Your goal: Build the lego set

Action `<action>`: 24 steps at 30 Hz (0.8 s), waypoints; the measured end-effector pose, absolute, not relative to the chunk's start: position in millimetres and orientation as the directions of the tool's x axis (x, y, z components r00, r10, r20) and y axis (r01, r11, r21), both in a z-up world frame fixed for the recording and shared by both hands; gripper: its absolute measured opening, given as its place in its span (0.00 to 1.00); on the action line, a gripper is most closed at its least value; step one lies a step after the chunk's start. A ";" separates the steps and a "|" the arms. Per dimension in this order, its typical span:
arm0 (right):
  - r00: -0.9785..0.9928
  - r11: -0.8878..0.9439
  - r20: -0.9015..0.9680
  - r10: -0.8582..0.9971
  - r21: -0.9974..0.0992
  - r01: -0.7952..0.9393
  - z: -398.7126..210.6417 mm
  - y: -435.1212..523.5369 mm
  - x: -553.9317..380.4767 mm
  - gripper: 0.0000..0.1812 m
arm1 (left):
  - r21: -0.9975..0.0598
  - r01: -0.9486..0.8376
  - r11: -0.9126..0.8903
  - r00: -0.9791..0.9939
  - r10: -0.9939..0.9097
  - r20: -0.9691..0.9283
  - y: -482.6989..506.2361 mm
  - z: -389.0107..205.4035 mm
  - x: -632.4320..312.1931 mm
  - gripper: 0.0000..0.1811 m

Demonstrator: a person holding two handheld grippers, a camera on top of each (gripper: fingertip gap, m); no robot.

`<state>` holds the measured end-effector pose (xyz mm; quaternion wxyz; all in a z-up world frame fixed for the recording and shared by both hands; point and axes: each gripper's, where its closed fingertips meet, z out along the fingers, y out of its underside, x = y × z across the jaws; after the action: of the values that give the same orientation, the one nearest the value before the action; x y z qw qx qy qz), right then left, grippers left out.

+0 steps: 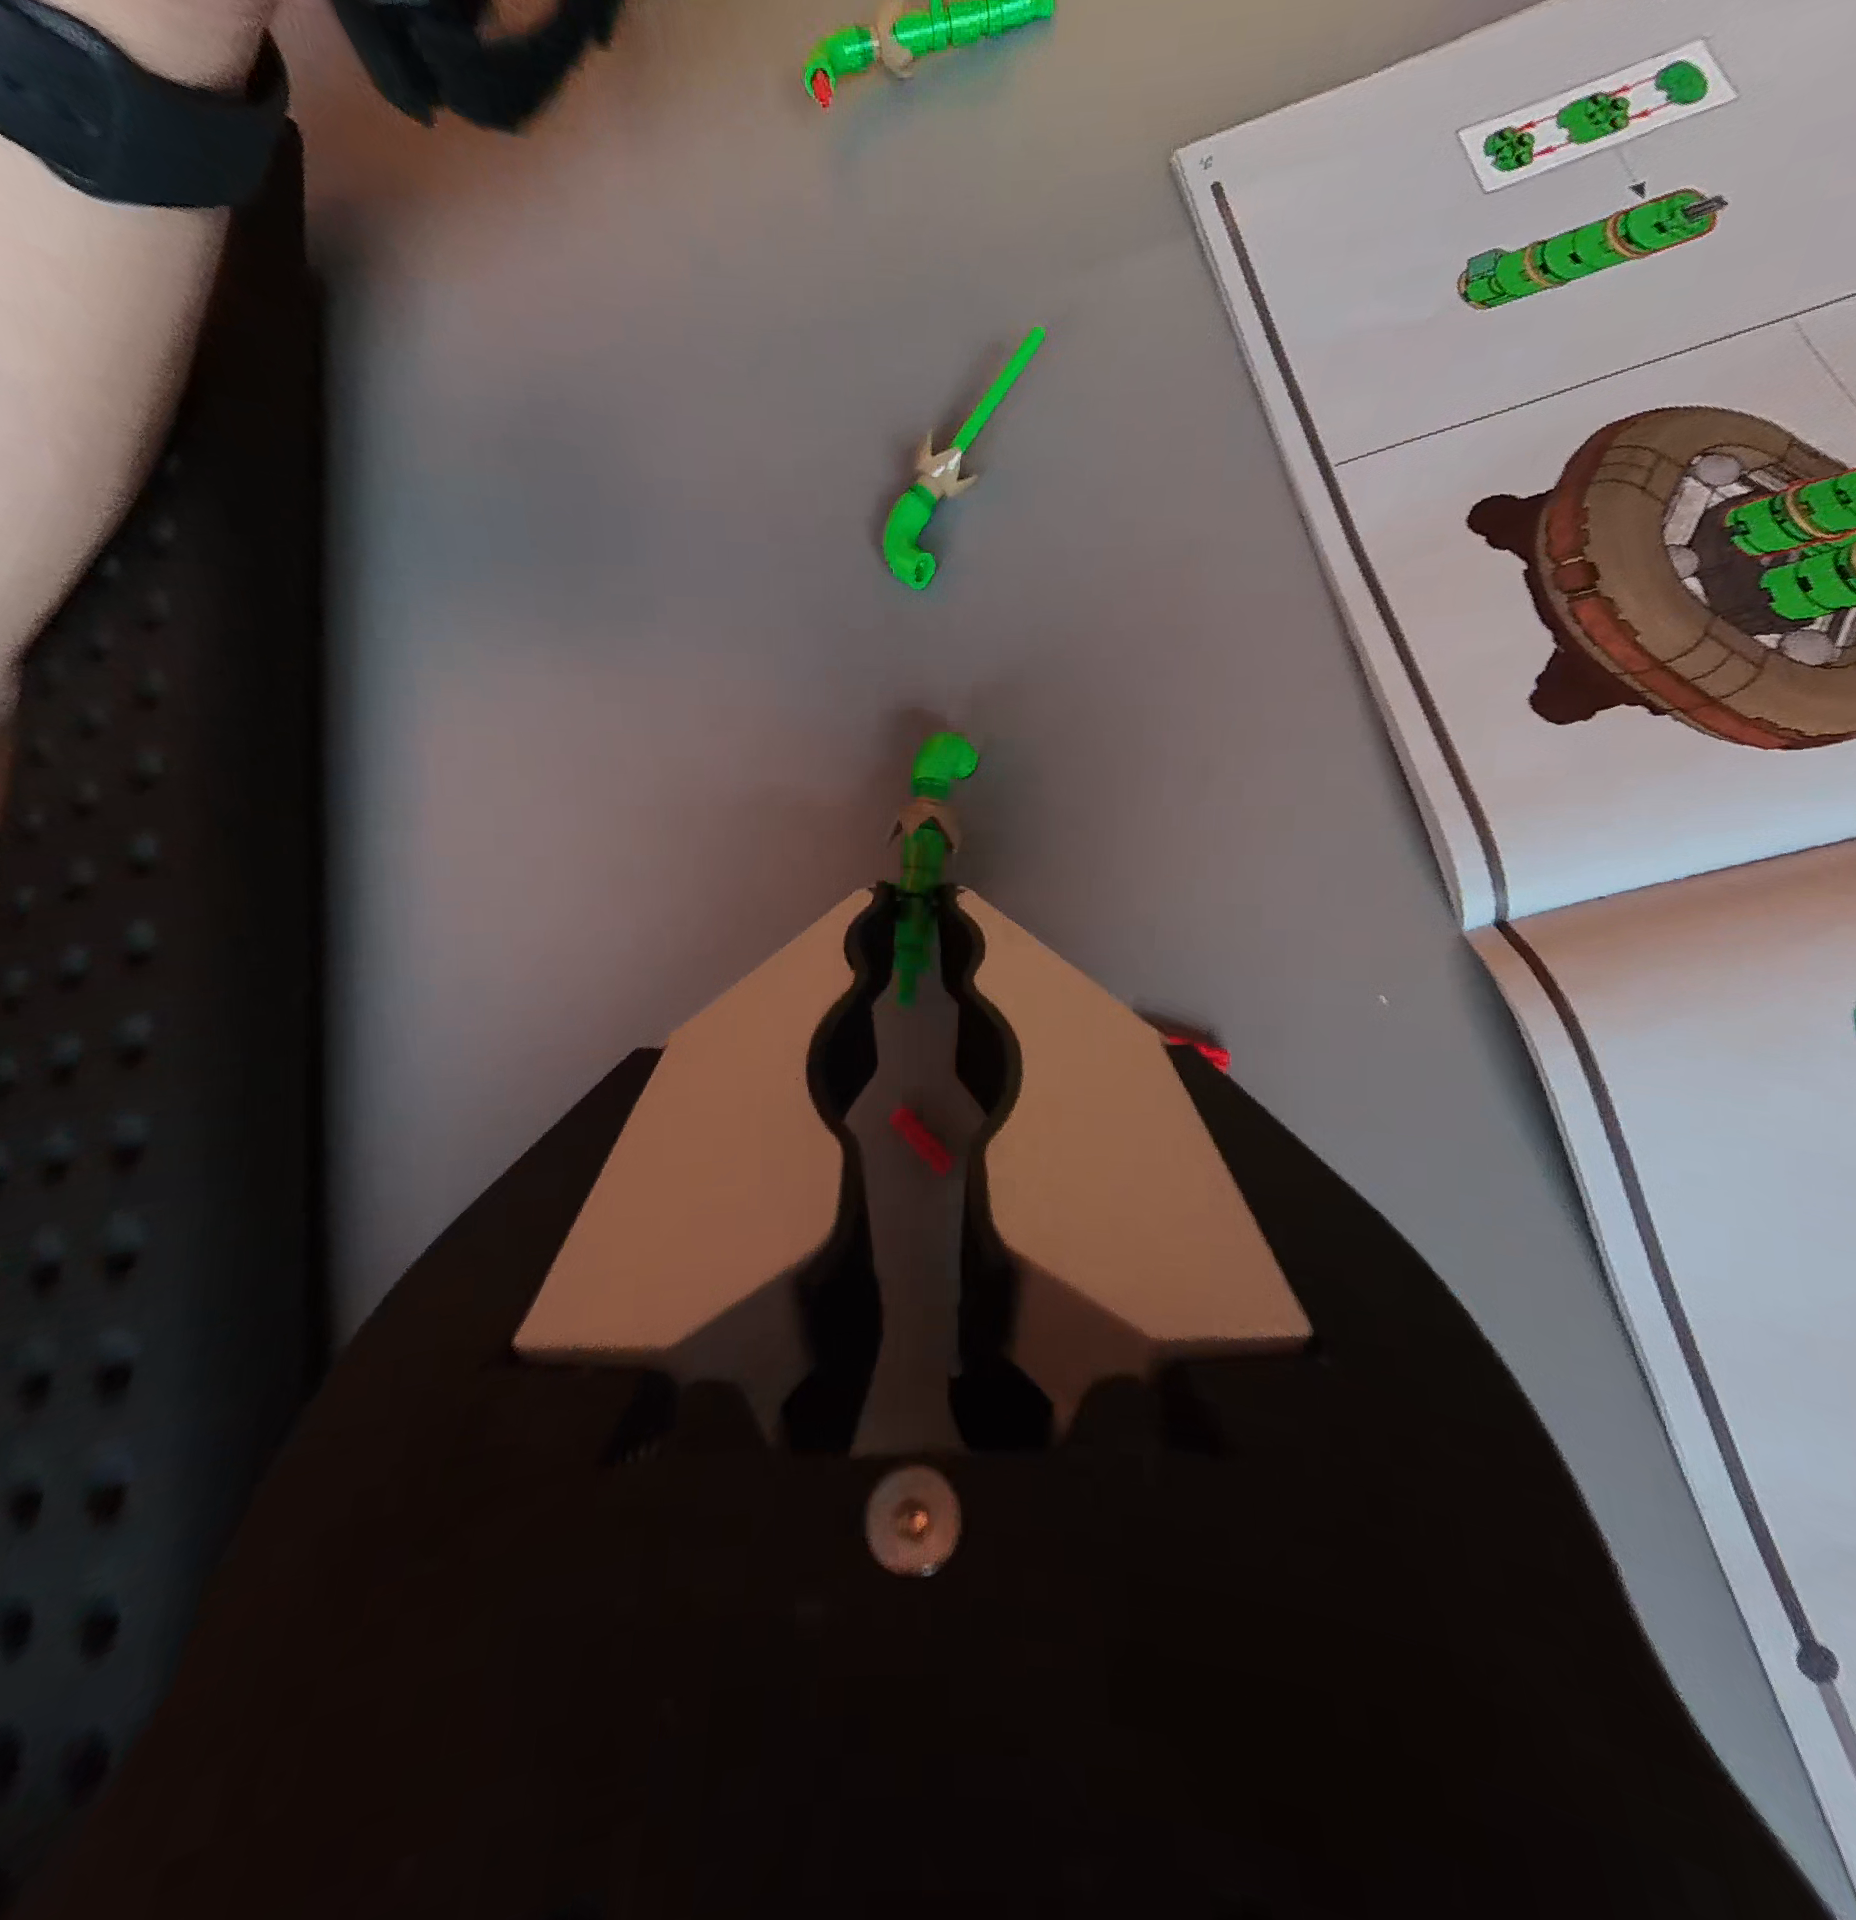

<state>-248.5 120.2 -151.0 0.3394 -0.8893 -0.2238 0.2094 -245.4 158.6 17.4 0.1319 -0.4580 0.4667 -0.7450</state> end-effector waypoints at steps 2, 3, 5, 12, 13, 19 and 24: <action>0.804 -0.658 -0.225 0.550 -0.709 0.252 -140.2 114.4 -243.9 0.04 | -0.845 -0.322 -0.427 -0.496 -0.684 0.535 148.5 -6.5 -238.0 0.20; 0.804 -0.654 -0.226 0.551 -0.714 0.248 -134.3 111.0 -239.6 0.04 | -0.848 -0.371 -0.379 -0.488 -0.697 0.525 141.2 -17.0 -236.2 0.20; 0.794 -0.653 -0.256 0.551 -0.725 0.219 -121.9 102.3 -232.0 0.03 | -0.839 -0.459 -0.290 -0.505 -0.693 0.515 122.7 -34.4 -235.2 0.20; 0.704 -0.645 -0.394 0.591 -0.755 0.119 -90.7 73.2 -220.0 0.04 | -0.809 -0.588 -0.008 -0.554 -0.725 0.410 86.0 -86.6 -228.6 0.18; 0.695 -0.645 -0.408 0.592 -0.757 0.106 -88.1 71.0 -218.6 0.03 | -0.812 -0.583 0.003 -0.568 -0.717 0.405 82.2 -87.2 -228.5 0.17; 0.627 -0.648 -0.482 0.612 -0.760 0.049 -78.5 63.2 -219.9 0.04 | -0.857 -0.516 0.020 -0.630 -0.687 0.363 68.5 -80.3 -225.3 0.07; 0.620 -0.614 -0.483 0.618 -0.789 -0.003 -69.8 68.0 -216.0 0.07 | -0.865 -0.501 -0.010 -0.640 -0.669 0.378 65.7 -74.1 -225.4 0.03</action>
<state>-216.0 68.0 -69.8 0.3961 -0.8083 -0.1903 0.3919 -225.4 65.7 -74.1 0.0729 -0.4180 0.6998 -0.5747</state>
